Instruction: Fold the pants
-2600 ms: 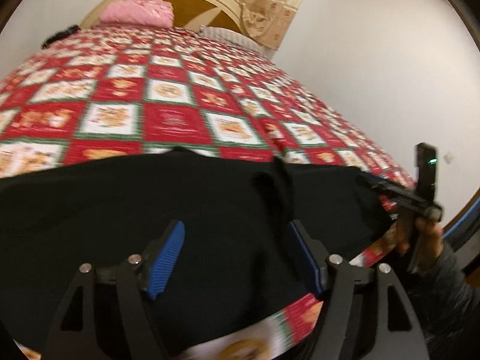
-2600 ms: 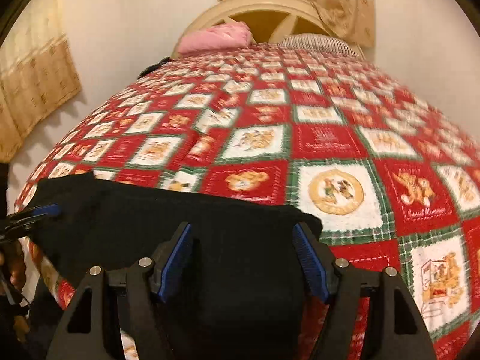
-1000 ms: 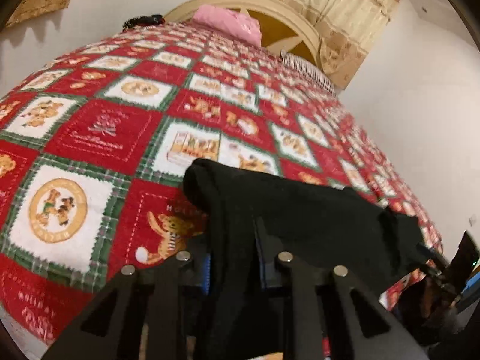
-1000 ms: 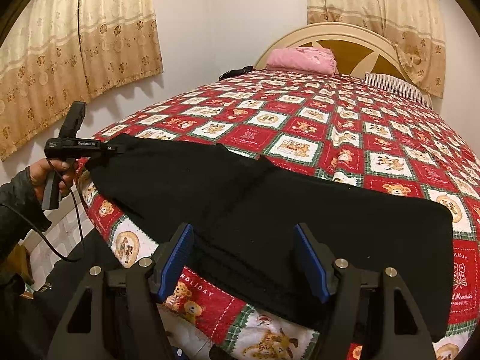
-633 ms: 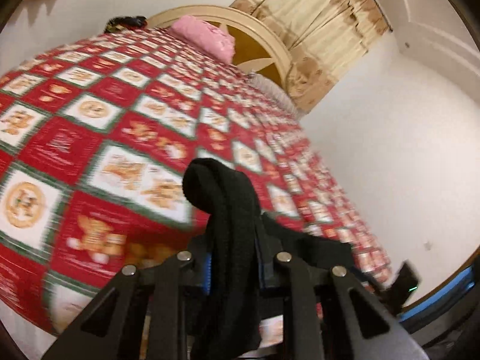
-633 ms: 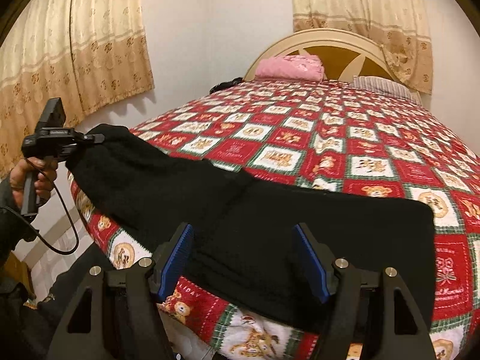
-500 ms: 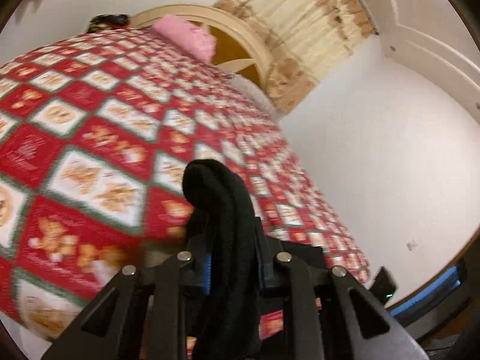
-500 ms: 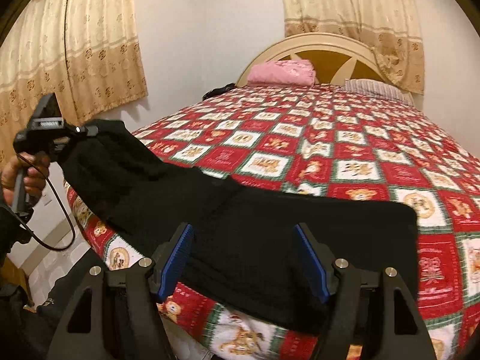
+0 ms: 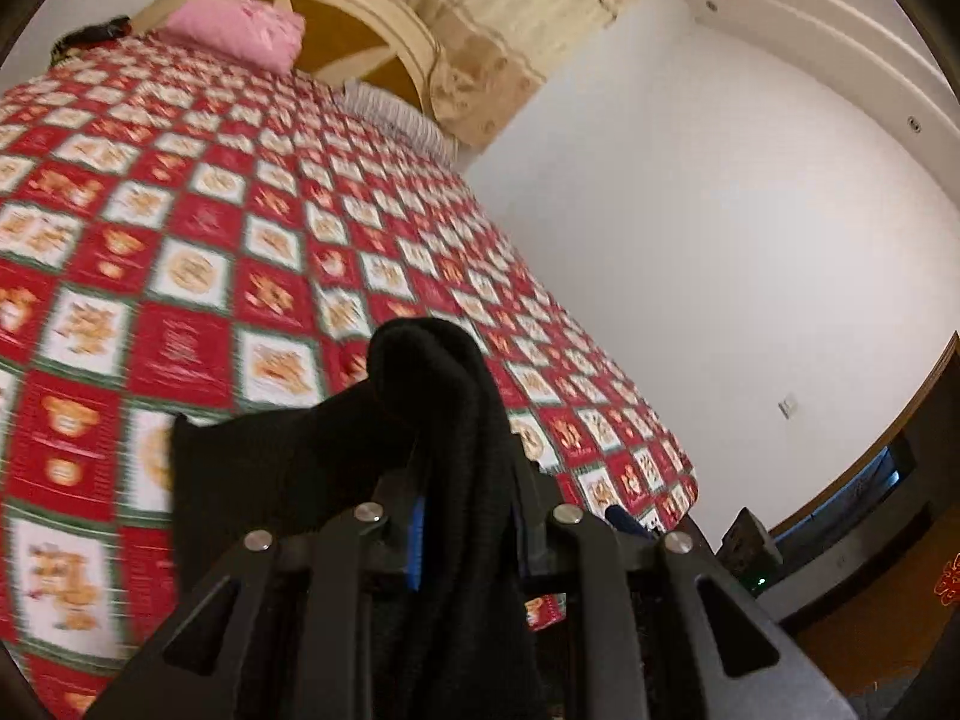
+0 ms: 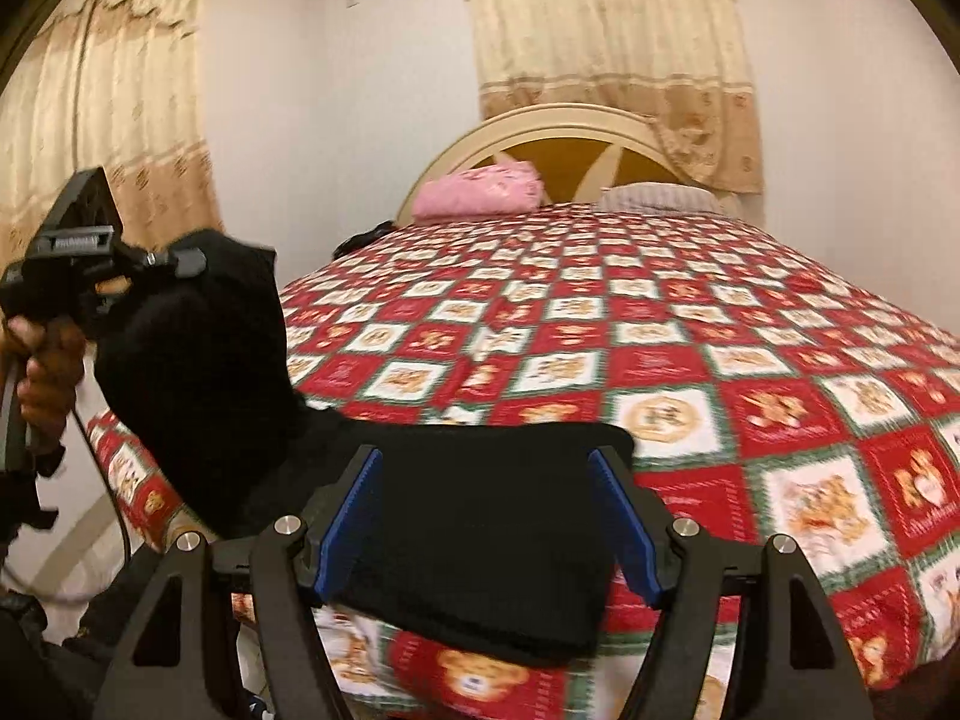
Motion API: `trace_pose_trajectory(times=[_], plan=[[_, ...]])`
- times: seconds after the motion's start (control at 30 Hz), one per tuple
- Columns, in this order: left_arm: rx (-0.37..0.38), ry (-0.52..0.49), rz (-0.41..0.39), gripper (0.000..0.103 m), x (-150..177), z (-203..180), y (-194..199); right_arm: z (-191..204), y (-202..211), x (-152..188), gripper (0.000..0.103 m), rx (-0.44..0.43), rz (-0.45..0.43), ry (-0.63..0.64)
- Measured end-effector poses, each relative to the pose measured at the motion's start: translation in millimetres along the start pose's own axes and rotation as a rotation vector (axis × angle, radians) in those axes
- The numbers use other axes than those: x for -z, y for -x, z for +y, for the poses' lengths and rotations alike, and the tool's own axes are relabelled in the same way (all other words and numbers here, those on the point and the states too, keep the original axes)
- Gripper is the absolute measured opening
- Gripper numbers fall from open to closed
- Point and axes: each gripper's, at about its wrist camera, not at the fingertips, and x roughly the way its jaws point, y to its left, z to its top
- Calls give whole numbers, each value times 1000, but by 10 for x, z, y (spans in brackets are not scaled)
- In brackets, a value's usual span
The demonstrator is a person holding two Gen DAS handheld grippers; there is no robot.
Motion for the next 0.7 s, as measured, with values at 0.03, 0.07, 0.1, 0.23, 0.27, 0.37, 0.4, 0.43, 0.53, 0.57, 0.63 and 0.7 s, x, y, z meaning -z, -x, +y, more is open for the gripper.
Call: trace_pose_trajectory(times=[0.03,0.07,0.1,0.23,0.27,0.37,0.4,0.43,0.53,0.57,0.63,0.7], plan=[[-5,-1,11,22,27,-49,-105,-81,12,17,72,17,-8,-17],[-7,-4,32,22,54,-90,-222,-143,18,29,72,33,-16,-34],[-10,-11,60,22,90,-132,-385,-193,23,42,72,43,-20,-49],[-45,-45,121,22,222,-266,-822,-437,1,111,72,71,-21,-136],[-65,-65,128,22,264,-283,-927,-475,-11,129,72,76,-15,-147],[-83,-74,175,26,382,-313,-1174,-564,-33,179,72,99,-13,-176],[-89,-75,193,27,434,-311,-1251,-576,-36,193,72,101,-10,-183],[-78,-73,200,30,465,-323,-1272,-593,-42,205,72,102,-7,-190],[-37,-113,180,40,525,-468,-1184,-615,-35,228,72,106,-9,-193],[-27,-140,159,43,521,-517,-1115,-619,-38,234,72,105,-9,-195],[-7,-198,102,49,496,-596,-891,-622,-53,243,72,104,-5,-201],[-27,-234,49,61,454,-585,-715,-623,-46,239,72,105,-12,-211]])
